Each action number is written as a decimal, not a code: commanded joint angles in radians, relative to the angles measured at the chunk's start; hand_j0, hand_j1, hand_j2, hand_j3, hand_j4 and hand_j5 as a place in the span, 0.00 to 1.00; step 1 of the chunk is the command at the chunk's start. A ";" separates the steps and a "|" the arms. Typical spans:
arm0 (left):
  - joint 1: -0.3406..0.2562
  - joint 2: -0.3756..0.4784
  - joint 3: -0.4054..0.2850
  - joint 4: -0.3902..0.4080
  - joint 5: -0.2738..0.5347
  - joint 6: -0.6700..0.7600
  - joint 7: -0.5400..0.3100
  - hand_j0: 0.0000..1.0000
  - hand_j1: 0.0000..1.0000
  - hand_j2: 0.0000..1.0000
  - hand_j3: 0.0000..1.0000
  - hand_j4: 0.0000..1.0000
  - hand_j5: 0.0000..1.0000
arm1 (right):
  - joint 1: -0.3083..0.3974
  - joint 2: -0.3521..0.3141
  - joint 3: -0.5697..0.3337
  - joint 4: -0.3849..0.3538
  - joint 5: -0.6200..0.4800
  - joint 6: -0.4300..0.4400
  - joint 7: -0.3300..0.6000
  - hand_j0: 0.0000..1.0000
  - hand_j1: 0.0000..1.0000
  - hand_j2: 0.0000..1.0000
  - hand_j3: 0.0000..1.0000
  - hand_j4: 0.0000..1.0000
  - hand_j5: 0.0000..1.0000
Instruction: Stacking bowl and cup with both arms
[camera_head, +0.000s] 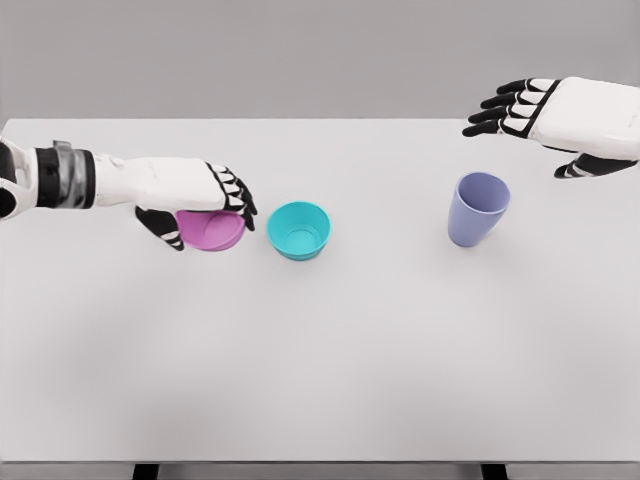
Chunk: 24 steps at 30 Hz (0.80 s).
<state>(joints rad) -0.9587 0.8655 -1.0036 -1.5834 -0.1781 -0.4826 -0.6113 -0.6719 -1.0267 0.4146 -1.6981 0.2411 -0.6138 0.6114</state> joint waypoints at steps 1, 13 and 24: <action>-0.002 -0.016 0.000 0.000 0.003 0.004 0.000 0.73 0.73 0.73 0.73 0.73 0.73 | 0.000 -0.001 0.000 0.000 -0.005 0.003 -0.001 1.00 1.00 1.00 1.00 1.00 1.00; -0.020 -0.085 -0.001 0.011 0.002 0.005 0.000 0.73 0.73 0.73 0.73 0.73 0.73 | 0.000 -0.001 0.000 0.000 -0.003 0.003 -0.001 1.00 1.00 1.00 1.00 1.00 1.00; -0.029 -0.149 -0.001 0.039 -0.009 0.016 0.000 0.73 0.73 0.73 0.73 0.73 0.73 | 0.000 -0.001 0.000 0.000 -0.005 0.003 -0.001 1.00 1.00 1.00 1.00 1.00 1.00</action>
<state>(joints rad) -0.9879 0.7291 -1.0055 -1.5512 -0.1909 -0.4743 -0.6113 -0.6719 -1.0272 0.4146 -1.6980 0.2410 -0.6138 0.6114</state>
